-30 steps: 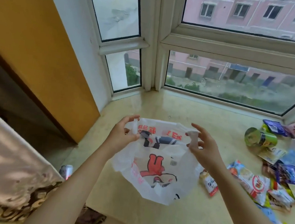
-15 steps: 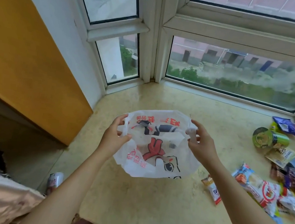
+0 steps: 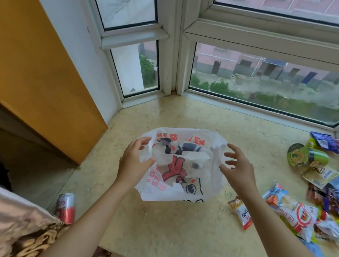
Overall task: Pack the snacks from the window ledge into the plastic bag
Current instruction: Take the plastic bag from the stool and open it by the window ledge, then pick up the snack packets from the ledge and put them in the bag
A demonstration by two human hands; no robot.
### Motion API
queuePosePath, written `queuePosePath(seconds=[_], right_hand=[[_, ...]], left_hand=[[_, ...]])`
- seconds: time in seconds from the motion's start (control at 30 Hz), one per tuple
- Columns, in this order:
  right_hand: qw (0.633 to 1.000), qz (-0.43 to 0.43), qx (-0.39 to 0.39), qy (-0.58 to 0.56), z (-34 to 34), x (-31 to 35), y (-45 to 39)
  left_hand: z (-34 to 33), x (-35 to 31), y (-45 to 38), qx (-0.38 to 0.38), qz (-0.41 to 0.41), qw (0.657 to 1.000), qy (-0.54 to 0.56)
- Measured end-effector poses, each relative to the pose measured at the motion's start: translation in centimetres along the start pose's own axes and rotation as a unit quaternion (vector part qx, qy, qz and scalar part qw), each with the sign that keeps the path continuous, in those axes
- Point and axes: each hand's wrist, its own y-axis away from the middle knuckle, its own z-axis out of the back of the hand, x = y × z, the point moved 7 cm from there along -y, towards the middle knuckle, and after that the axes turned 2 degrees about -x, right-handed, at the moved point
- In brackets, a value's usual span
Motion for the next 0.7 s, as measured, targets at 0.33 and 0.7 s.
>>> queuePosePath(seconds=[0.33,0.7], right_hand=[[0.996,-0.010,-0.052,0.069,6.5,-7.8,4.6],[0.932,0.089,-0.052,0.347,4.4,-23.5,6.8]], left_hand=[[-13.1,-6.3,5.5,0.159,-0.085,0.984,-0.003],[-33.4,-2.4,12.5,0.267,-0.308,0.881,-0.239]])
